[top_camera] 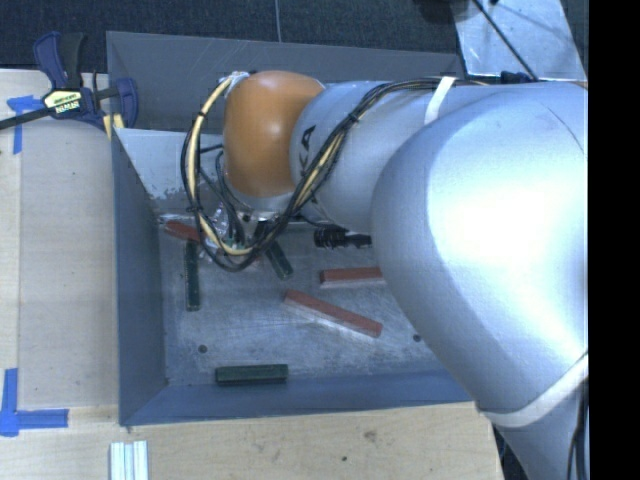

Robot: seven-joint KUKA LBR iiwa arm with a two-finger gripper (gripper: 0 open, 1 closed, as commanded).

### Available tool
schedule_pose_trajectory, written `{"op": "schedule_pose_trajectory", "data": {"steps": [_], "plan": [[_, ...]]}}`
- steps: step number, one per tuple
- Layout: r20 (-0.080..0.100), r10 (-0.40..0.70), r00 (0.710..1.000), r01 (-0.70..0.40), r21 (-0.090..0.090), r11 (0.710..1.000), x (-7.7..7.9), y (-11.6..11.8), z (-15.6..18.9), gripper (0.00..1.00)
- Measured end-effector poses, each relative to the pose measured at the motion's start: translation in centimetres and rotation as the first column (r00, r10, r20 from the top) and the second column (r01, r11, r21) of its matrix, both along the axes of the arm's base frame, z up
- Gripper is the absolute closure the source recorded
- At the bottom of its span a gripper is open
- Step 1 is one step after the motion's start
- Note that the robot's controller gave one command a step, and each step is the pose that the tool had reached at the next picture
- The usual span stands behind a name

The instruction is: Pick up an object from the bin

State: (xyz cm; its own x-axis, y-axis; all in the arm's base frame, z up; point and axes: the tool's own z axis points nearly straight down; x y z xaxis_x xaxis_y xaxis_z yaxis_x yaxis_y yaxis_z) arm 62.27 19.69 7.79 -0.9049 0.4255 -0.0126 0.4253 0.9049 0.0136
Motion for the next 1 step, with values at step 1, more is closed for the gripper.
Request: {"op": "schedule_pose_trajectory", "data": {"steps": [1], "plan": [[0.000,0.000,1.000,0.000,0.000,1.000,0.00,0.00,0.00,1.00]]}}
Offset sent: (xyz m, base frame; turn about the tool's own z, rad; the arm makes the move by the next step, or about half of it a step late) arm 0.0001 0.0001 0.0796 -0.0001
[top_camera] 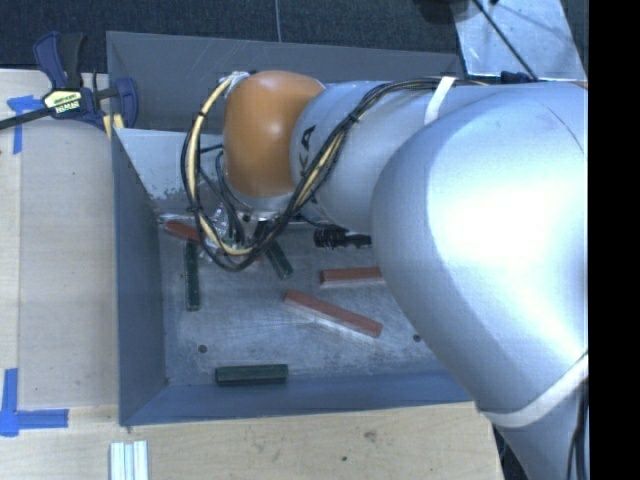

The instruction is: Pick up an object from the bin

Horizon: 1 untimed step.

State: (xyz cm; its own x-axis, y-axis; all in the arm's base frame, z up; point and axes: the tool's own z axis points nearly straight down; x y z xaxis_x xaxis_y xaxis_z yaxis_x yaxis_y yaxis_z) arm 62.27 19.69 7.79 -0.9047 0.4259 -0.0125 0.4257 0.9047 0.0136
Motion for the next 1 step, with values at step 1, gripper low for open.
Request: {"op": "schedule_pose_trajectory", "data": {"steps": [1], "plan": [[-0.002,0.000,1.000,0.000,-0.001,1.000,-0.09,-0.03,0.23,1.00]]}}
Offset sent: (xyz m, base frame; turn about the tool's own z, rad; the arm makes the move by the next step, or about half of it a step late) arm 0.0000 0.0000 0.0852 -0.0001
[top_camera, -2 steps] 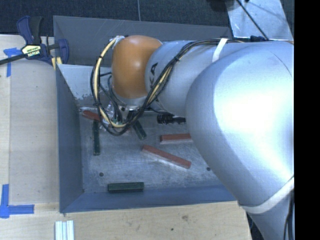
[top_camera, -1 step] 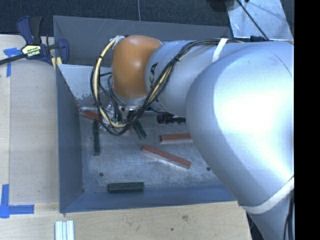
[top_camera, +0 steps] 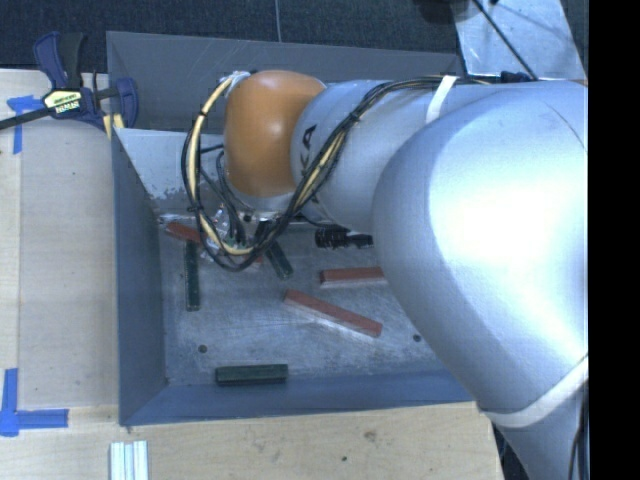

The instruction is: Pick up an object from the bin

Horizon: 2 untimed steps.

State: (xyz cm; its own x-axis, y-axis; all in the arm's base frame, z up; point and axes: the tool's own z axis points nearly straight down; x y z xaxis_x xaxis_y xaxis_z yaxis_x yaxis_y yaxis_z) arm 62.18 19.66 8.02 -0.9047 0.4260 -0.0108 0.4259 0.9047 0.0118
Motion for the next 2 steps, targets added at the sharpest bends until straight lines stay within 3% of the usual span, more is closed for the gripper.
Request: {"op": "schedule_pose_trajectory", "data": {"steps": [1,2], "plan": [[-0.018,0.000,1.000,0.000,-0.007,1.000,-0.4,-0.2,1.6,1.00],[-0.016,0.000,1.000,0.000,-0.006,1.000,-0.2,-0.2,3.7,1.00]]}}
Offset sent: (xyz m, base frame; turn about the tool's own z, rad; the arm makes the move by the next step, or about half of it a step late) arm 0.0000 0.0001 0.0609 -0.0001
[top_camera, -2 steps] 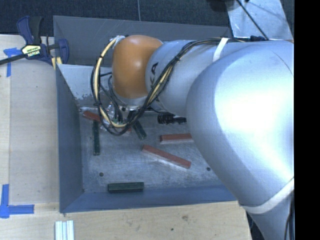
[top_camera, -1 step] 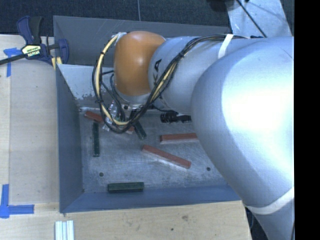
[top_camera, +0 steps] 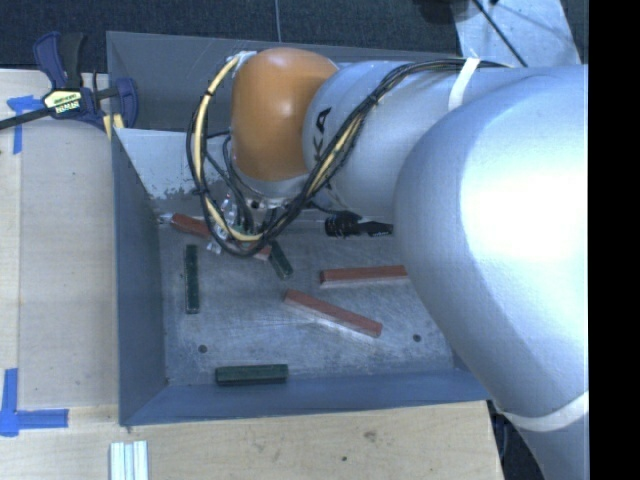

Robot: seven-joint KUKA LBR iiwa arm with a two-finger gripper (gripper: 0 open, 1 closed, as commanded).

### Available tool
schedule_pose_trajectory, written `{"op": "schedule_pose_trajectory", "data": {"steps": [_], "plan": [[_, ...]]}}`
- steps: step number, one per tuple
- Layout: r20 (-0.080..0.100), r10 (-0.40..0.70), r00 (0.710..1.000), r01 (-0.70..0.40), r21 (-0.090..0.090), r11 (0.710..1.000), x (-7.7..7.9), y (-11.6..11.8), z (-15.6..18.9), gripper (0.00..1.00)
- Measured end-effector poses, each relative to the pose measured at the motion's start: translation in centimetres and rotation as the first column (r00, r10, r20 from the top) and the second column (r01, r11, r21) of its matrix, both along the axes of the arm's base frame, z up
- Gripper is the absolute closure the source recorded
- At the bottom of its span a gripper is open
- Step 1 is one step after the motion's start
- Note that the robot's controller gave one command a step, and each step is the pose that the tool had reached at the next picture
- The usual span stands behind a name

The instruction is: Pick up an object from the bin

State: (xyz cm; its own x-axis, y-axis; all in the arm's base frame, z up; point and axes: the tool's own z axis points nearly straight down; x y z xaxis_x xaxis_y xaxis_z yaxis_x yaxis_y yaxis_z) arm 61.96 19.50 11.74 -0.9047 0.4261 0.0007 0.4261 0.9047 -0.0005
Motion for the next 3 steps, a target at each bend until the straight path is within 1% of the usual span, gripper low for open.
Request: {"op": "schedule_pose_trajectory", "data": {"steps": [1,2,3], "plan": [[0.004,0.000,1.000,0.000,0.001,1.000,0.1,0.0,1.5,1.00],[0.002,0.000,1.000,0.000,0.001,1.000,0.0,0.0,2.9,1.00],[0.005,0.000,1.000,0.000,0.002,1.000,0.1,0.0,4.1,1.00]]}}
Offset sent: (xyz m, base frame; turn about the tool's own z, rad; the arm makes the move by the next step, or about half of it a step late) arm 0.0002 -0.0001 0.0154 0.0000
